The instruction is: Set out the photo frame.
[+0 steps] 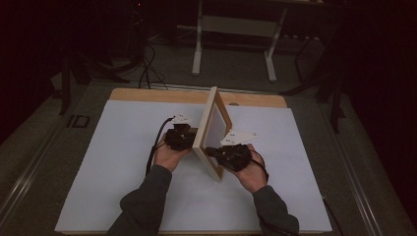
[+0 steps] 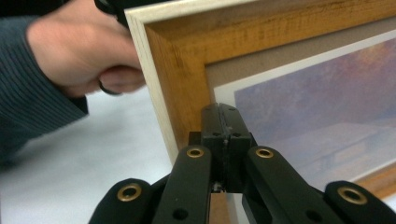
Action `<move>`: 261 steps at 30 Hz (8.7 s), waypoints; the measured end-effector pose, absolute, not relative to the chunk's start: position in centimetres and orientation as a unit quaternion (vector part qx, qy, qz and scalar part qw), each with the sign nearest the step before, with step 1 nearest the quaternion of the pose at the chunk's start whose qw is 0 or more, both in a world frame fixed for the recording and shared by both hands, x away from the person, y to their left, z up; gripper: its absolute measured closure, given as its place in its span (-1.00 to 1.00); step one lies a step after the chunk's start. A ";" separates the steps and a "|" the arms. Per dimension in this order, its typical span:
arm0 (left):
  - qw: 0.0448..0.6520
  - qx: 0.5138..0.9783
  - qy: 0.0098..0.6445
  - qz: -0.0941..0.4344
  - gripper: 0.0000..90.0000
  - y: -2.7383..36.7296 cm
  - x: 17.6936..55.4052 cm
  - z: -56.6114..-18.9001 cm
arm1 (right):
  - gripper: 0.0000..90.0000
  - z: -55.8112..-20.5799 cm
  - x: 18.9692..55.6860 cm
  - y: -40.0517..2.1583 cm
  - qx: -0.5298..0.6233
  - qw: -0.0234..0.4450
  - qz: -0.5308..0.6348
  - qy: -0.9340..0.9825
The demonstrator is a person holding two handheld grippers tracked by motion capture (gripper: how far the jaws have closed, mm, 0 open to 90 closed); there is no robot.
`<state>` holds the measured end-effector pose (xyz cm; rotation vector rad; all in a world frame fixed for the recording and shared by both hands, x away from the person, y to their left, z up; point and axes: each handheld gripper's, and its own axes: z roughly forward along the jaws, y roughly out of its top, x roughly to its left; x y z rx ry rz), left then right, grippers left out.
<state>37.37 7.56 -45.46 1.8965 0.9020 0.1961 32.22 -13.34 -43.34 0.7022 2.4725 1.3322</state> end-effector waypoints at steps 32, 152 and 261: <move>0.521 0.723 0.431 0.140 -0.09 10.2 32.7 -39.1 | 0.38 -44.1 33.3 -19.0 0.303 0.149 0.414 0.845; 0.507 0.783 0.357 0.031 0.53 12.1 36.1 -42.2 | 0.26 -42.6 34.7 -21.9 0.330 0.169 0.422 0.827; 0.545 0.791 0.276 -0.029 0.43 14.5 41.9 -43.0 | 0.36 -43.2 40.7 -26.2 0.372 0.072 0.500 0.779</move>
